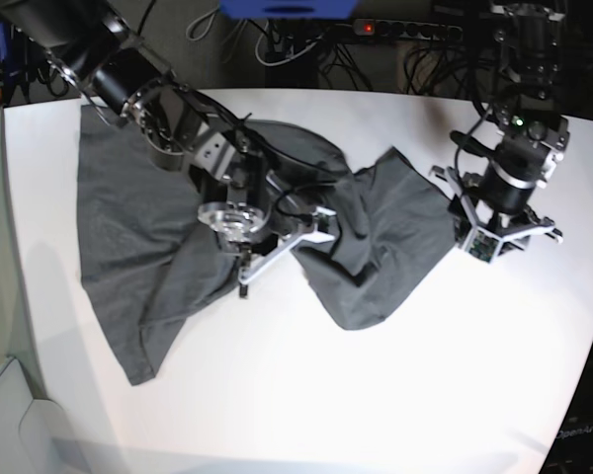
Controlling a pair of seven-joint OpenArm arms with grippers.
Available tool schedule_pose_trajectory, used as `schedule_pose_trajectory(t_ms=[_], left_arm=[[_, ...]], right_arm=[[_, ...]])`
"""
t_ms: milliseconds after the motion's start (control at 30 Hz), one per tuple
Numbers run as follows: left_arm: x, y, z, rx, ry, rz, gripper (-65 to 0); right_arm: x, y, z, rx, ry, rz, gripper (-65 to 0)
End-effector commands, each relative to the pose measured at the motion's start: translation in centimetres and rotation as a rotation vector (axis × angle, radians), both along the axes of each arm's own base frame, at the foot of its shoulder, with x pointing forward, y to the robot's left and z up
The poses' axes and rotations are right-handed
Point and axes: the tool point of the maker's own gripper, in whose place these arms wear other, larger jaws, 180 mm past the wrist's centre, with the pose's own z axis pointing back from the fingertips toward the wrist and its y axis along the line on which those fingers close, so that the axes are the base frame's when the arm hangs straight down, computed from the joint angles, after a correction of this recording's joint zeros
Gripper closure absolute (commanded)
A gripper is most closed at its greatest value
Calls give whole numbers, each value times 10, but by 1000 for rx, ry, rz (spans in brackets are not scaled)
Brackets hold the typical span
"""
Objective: Layout the t-shirt on the table in an organized manner, then fold the t-shirt properly
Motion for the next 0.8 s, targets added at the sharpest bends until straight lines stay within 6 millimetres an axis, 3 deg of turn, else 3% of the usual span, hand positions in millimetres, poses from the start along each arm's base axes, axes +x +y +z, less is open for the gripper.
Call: schedule_pose_trajectory(t_ms=[0, 133, 500, 767], left_arm=[[5, 9, 12, -4, -43, 26, -229], [11, 25, 16, -25, -63, 92, -227], [10, 24, 12, -31, -54, 91, -226], [9, 23, 11, -31, -50, 89, -226]], right_arm=[[10, 4, 17, 23, -49, 2, 0], [16, 5, 22, 24, -66, 2, 0], [34, 3, 41, 20, -120, -4, 0], [57, 3, 70, 20, -198, -3, 0]])
